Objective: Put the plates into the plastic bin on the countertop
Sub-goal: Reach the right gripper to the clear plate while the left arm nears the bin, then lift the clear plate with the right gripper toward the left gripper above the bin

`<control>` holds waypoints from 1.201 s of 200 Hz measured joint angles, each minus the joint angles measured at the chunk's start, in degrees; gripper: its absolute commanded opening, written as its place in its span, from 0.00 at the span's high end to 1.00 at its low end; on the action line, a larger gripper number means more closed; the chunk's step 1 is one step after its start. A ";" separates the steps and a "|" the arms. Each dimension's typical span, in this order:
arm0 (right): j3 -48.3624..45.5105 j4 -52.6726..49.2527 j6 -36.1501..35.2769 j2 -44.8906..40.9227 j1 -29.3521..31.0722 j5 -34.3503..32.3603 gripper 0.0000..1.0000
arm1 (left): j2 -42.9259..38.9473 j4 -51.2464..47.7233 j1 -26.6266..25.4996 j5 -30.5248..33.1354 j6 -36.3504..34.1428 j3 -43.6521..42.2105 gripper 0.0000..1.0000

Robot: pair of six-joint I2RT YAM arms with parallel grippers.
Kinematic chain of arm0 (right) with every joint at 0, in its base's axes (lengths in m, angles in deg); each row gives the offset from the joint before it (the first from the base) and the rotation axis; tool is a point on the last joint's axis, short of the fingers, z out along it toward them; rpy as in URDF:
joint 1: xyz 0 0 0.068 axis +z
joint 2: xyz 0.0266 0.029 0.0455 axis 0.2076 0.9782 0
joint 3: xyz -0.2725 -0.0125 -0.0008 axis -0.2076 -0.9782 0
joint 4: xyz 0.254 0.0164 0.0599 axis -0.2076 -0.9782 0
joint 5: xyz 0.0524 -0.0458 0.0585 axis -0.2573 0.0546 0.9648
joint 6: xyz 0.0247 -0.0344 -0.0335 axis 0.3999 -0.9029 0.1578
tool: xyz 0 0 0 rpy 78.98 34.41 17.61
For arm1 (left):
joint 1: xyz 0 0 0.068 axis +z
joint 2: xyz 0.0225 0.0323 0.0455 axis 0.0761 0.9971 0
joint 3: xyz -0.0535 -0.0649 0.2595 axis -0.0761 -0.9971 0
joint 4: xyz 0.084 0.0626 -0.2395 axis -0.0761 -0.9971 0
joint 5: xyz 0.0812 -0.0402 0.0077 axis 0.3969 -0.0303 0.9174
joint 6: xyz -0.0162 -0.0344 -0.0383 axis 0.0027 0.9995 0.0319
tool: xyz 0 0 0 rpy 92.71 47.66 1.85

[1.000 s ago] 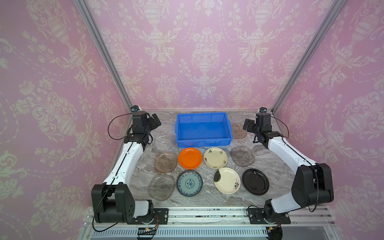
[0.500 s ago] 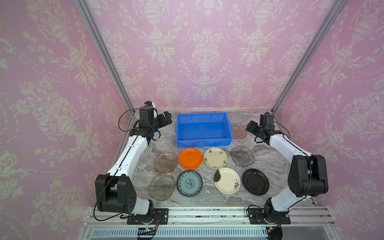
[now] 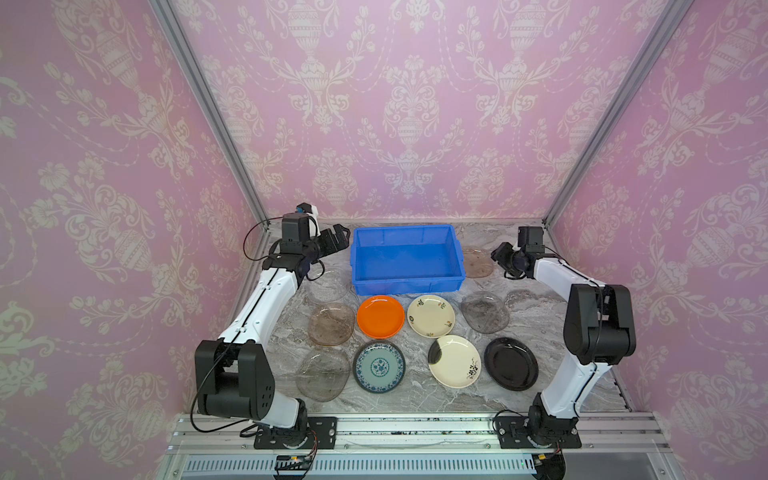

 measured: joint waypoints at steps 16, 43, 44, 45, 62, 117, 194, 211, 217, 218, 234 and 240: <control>1.18 -1.14 0.04 1.20 0.00 -0.37 0.58 | 0.00 0.02 0.00 -0.02 0.00 0.00 0.02; 2.89 -2.25 0.61 4.22 0.00 -0.52 0.61 | 0.22 0.09 -0.04 -0.02 0.00 0.00 0.02; 2.93 -2.27 0.61 4.31 0.00 -0.55 0.61 | 0.22 0.09 -0.04 -0.02 0.00 0.00 0.02; 2.97 -2.36 0.61 4.42 0.00 -0.57 0.61 | 0.24 0.09 -0.04 -0.02 0.00 0.00 0.02; 3.50 -3.61 0.61 6.21 0.00 -0.55 0.60 | 0.50 0.15 -0.04 -0.02 0.00 0.00 0.02; 5.97 -5.64 0.61 10.40 0.00 -0.33 0.61 | 2.60 0.37 -1.18 -0.22 0.20 0.02 0.02; 6.78 -6.49 0.76 12.26 0.00 0.11 0.88 | 8.11 4.72 -3.65 -7.41 4.59 2.51 0.03; 6.80 -6.38 0.66 12.39 0.00 0.39 0.96 | 8.96 5.09 -4.37 -7.96 5.16 3.34 0.03; 6.88 -6.19 0.57 12.39 0.00 0.63 0.97 | 9.22 5.16 -4.61 -8.13 5.22 3.63 0.03; 6.93 -6.14 0.72 12.39 0.00 0.66 0.97 | 9.25 5.16 -4.61 -8.13 5.22 3.65 0.03; 7.48 -5.79 0.63 12.37 0.00 0.46 1.00 | 9.64 5.20 -5.05 -8.68 5.38 4.46 0.04; 7.48 -5.90 0.63 12.37 0.00 0.15 1.00 | 9.77 5.22 -5.22 -8.79 5.38 4.74 0.04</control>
